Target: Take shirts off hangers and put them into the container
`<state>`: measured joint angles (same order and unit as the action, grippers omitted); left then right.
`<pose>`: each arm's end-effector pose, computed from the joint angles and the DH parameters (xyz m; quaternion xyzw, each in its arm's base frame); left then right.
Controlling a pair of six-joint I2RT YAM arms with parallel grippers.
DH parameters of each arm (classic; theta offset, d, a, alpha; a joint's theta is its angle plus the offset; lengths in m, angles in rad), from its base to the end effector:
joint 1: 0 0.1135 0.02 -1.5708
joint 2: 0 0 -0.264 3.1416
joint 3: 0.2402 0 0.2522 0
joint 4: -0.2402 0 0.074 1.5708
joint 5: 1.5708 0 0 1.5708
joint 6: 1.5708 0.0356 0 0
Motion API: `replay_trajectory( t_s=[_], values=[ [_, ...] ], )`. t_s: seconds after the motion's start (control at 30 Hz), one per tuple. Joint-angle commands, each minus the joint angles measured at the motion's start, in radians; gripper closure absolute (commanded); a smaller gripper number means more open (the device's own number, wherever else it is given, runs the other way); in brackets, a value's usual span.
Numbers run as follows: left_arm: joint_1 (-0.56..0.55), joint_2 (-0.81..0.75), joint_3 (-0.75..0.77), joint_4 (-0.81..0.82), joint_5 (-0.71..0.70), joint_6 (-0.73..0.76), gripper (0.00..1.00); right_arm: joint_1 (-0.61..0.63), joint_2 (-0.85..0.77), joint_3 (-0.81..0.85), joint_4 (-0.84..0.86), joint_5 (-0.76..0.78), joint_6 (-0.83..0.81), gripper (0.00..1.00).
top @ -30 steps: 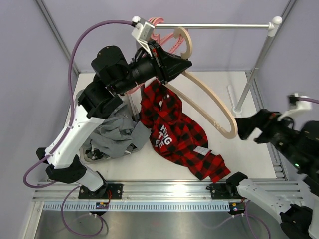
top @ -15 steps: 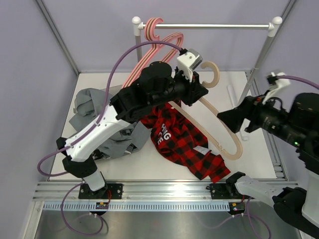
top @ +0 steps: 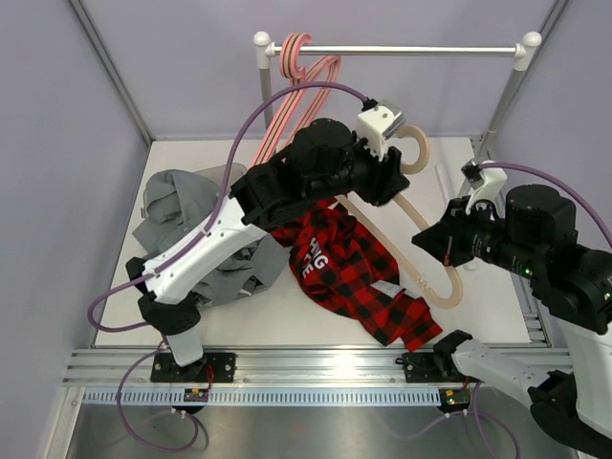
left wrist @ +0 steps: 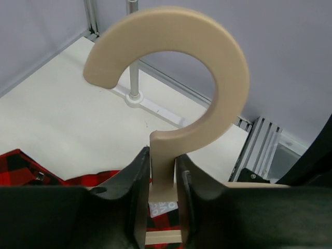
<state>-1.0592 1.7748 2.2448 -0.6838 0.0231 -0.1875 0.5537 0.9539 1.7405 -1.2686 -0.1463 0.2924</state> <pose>0.1813 -0.3246 0.5132 0.3352 0.7026 -0.3737 0.5043 0.0777 0.0541 0.4940 -0.1487 0.8409 0.2691 0.4453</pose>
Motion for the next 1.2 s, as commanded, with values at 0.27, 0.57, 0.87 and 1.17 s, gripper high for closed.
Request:
replay_trajectory(
  t_s=[0.27,0.57,0.87,1.17],
  values=[
    [-0.221,-0.366,-0.445,0.122,-0.303,0.051,0.12,0.006,0.032,0.233,-0.084,0.329,0.017,1.0],
    [-0.175,-0.177,-0.748,0.078,-0.565,-0.042,0.01,0.006,0.245,0.382,0.021,0.501,-0.059,1.0],
    [0.016,-0.088,-0.798,0.165,-0.476,-0.093,0.01,0.005,0.554,0.692,0.045,0.58,-0.137,1.0],
    [0.143,-0.006,-0.72,0.058,-0.444,-0.162,0.01,-0.006,0.635,0.621,0.113,0.554,-0.11,1.0]
  ],
)
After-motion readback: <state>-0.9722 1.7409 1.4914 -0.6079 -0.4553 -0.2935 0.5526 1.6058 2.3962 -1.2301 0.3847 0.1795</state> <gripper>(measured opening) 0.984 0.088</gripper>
